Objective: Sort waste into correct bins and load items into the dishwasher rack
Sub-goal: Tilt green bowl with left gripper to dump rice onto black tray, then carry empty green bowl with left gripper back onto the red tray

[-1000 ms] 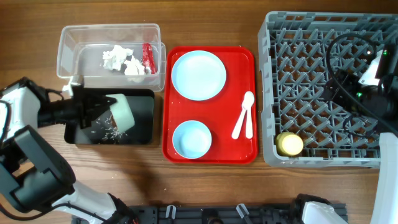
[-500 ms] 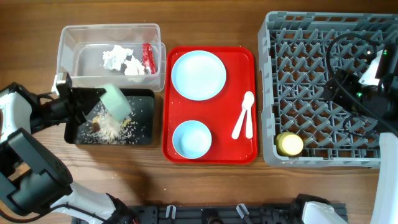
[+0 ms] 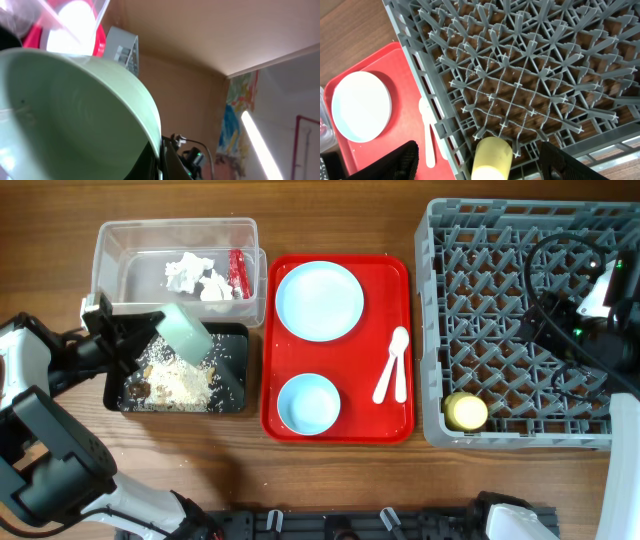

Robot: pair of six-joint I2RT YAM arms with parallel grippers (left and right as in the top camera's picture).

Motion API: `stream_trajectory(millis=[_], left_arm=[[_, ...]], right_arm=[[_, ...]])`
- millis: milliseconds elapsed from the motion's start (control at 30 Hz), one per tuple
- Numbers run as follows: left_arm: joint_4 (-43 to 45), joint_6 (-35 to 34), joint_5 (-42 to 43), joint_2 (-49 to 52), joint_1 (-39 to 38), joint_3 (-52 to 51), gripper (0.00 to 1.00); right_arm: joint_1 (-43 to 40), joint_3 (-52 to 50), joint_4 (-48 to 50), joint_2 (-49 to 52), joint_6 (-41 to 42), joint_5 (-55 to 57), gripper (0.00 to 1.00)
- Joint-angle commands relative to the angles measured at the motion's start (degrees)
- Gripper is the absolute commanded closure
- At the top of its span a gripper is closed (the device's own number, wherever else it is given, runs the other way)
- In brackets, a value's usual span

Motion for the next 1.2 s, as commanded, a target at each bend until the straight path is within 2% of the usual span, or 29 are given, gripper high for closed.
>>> stream_trajectory(millis=[0, 300, 367, 433, 467, 667, 800, 933, 1067, 1100, 1167], left_arm=[[1.27, -2.86, 2.6, -0.63, 0.39, -0.35, 0.96], [-0.61, -3.32, 3.06, -0.63, 0.24, -0.35, 0.96], [1.27, -2.43, 3.08, -0.7, 0.2, -0.35, 0.96], [4.26, -5.62, 1.44, -0.39, 0.2, -0.35, 0.96], [2.97, -6.97, 0.39, -0.39, 0.17, -0.35, 0.96], [0.11, -1.18, 0.17, -0.74, -1.25, -0.35, 0.96], [1.4, 0.09, -4.76, -0.74, -3.8, -0.35, 0.96], [0.87, 0.13, -4.57, -1.86, -9.25, 0.07, 0.96], [5.07, -0.81, -4.59, -5.14, -19.98, 3.04, 0.96], [6.86, -2.14, -5.07, -5.6, -23.23, 4.55, 0.96], [12.68, -9.11, -9.55, -5.99, -30.51, 8.31, 0.96]], right_arm=[[-0.31, 0.26, 0.17, 0.24, -1.09, -0.72, 0.21], [-0.31, 0.26, 0.15, 0.24, -1.09, -0.7, 0.21], [-0.31, 0.26, 0.17, 0.24, -1.09, -0.7, 0.21], [-0.31, 0.26, 0.33, 0.24, -1.11, -0.72, 0.21], [-0.31, 0.24, 0.35, 0.24, -1.09, -0.72, 0.21], [-0.31, 0.26, 0.22, 0.24, -1.14, -0.7, 0.21], [-0.31, 0.26, 0.17, 0.24, -1.14, -0.7, 0.21], [-0.31, 0.24, 0.22, 0.24, -1.14, -0.7, 0.21], [-0.31, 0.26, 0.24, 0.24, -1.09, -0.74, 0.21], [-0.31, 0.24, 0.24, 0.24, -1.11, -0.74, 0.21], [-0.31, 0.26, 0.13, 0.24, -1.11, -0.74, 0.21]])
